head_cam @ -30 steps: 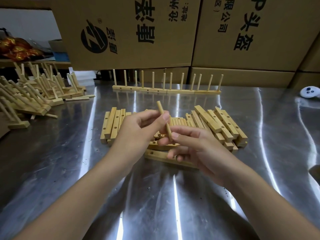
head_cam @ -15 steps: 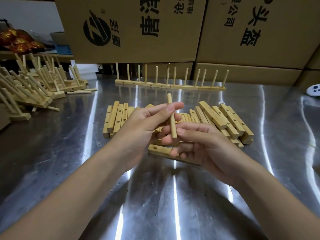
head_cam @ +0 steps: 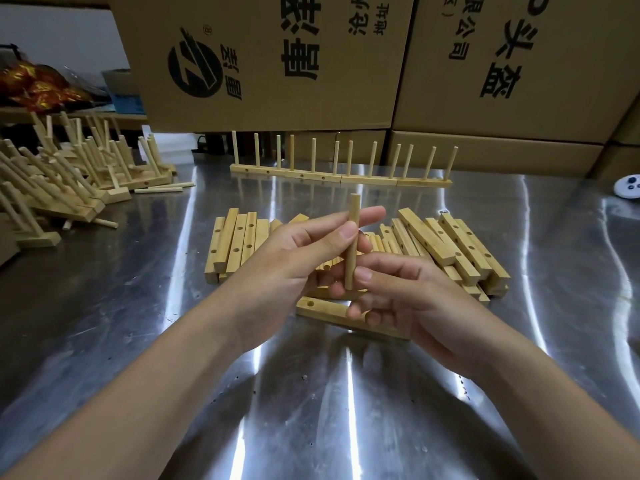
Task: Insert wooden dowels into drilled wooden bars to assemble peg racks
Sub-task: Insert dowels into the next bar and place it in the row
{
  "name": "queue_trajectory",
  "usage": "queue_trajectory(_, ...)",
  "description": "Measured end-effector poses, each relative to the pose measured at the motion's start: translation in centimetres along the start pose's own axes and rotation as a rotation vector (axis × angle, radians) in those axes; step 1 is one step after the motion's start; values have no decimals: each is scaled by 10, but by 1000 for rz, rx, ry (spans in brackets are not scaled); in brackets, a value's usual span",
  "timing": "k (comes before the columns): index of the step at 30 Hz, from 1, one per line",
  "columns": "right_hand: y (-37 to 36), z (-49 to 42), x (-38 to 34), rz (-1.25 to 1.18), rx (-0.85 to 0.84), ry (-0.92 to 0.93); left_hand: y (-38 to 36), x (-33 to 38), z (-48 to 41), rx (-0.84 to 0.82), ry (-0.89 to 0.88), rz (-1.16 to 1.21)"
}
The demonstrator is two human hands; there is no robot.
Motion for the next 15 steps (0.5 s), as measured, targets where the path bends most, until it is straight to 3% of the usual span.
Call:
queue_trajectory(9, 2, 0, 7, 10, -25, -102, 14, -2, 0, 146, 20, -45)
queue_trajectory(15, 1, 1, 8, 0, -78, -116, 17, -6, -1, 145, 46, -17)
Point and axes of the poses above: each hand's wrist, its own z-axis away from the middle knuckle, its own y-axis out of the back of the hand, x = y × z, the point moved 7 cm from there along -z, towards the middle knuckle, and after that the axes turned 11 degrees about -z, right-handed, at the moved point
